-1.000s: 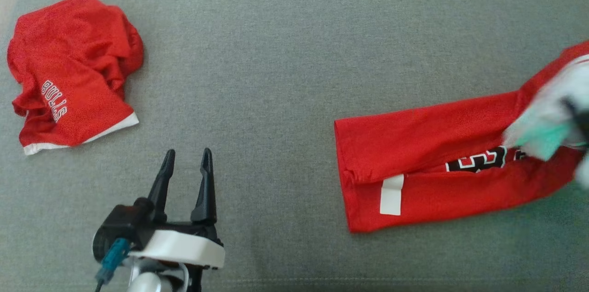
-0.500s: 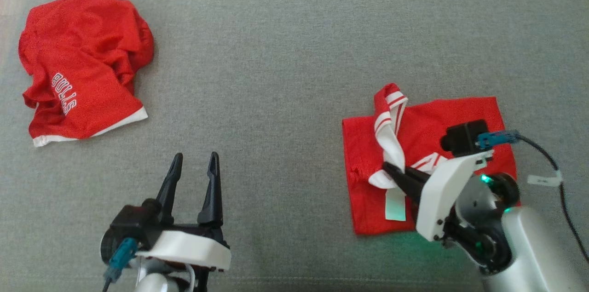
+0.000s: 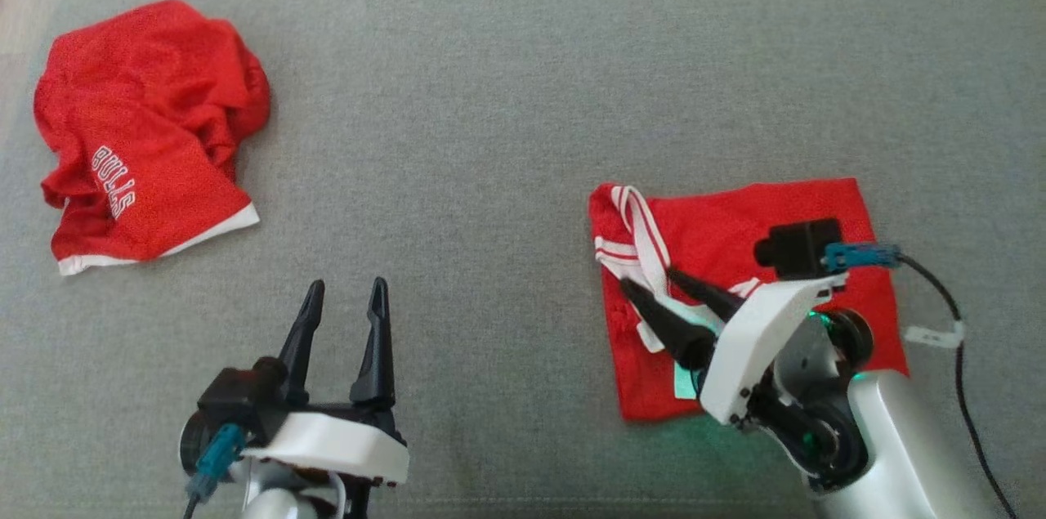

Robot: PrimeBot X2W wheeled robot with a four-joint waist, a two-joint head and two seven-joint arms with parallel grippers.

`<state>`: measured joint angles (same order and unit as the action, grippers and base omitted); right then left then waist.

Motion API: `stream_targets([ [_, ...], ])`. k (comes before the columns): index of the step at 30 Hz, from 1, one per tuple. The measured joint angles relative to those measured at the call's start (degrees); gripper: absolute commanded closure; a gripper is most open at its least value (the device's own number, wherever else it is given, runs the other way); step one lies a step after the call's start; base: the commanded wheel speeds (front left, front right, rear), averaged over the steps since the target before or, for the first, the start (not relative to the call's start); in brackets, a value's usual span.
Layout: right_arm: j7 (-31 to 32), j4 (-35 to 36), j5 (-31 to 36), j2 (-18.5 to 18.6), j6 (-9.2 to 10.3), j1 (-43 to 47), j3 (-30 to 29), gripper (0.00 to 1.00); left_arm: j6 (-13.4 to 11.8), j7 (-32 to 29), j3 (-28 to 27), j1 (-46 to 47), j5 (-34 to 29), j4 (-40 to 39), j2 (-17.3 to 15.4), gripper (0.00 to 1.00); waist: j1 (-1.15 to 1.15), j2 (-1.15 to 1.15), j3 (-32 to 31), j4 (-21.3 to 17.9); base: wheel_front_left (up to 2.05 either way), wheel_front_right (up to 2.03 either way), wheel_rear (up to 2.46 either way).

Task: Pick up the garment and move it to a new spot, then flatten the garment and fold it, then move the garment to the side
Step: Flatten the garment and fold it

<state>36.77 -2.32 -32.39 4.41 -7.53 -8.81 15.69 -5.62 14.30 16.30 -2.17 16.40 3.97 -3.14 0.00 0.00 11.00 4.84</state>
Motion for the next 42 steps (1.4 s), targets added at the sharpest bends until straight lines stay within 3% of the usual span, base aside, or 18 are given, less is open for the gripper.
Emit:
stream_targets([
  [4,-4.09,2.96,-0.66,-0.2,0.0,0.18,-0.89,0.0,0.1,0.0,-0.24,-0.01,-0.08,0.07,0.0,0.0,0.0,0.0,-0.79,-0.35,0.0,0.0,0.0],
  [8,-10.98,6.54,2.74,0.59,0.0,1.33,-3.25,0.0,0.18,0.0,-0.69,-0.02,-1.02,0.11,0.0,0.0,0.0,0.0,-1.79,-1.07,0.0,0.0,0.0],
  [13,-20.47,6.98,6.57,2.21,0.0,6.29,-9.36,0.0,1.12,0.0,-2.05,-0.09,-2.41,0.13,0.0,0.0,0.0,0.0,-3.15,-2.31,0.0,0.0,0.0],
  [18,-29.86,2.24,13.22,3.45,0.0,9.08,-15.84,0.0,1.18,0.0,-2.69,-0.7,-3.77,0.01,0.01,0.0,0.0,0.0,-4.77,-3.53,0.0,0.0,0.0],
  [25,-41.24,-5.6,22.53,3.53,0.0,11.98,-19.61,0.0,1.67,0.0,-4.1,-3.76,-5.24,0.07,0.0,0.0,0.0,0.0,-6.97,-4.3,0.0,0.0,0.0],
  [29,-44.96,-9.23,24.14,2.71,0.0,11.94,-20.91,0.01,1.59,0.0,-4.11,-3.75,-5.23,0.07,0.0,0.0,0.0,0.0,-7.48,-3.7,0.0,0.0,0.0],
  [30,-45.26,-9.89,24.41,2.49,0.0,11.86,-20.94,0.36,1.58,0.0,-4.11,-3.75,-5.23,0.07,0.0,0.0,0.0,0.0,-7.55,-3.49,0.0,0.0,0.0],
  [31,-45.6,-10.42,24.55,2.18,0.0,11.83,-20.89,0.6,1.58,0.0,-4.07,-3.75,-5.23,0.05,0.0,0.0,0.0,0.0,-7.58,-3.25,0.0,0.0,0.0],
  [32,-45.77,-10.96,24.59,1.94,0.0,11.76,-20.49,1.0,1.58,0.0,-3.99,-3.75,-5.22,0.05,0.0,0.0,0.0,0.0,-7.58,-3.0,0.0,0.0,0.0],
  [39,-44.29,-16.0,25.13,1.98,0.0,5.26,-10.94,1.0,1.49,0.0,-3.83,-3.66,-5.05,-0.36,0.0,0.0,0.0,0.0,-5.77,-1.53,0.0,0.0,0.0],
  [42,-42.79,-22.49,26.13,1.8,0.0,-1.93,-5.0,1.0,1.25,0.0,-2.75,-2.85,-4.83,-0.62,0.0,0.0,0.01,0.0,-3.66,-0.62,0.0,0.0,0.0],
])
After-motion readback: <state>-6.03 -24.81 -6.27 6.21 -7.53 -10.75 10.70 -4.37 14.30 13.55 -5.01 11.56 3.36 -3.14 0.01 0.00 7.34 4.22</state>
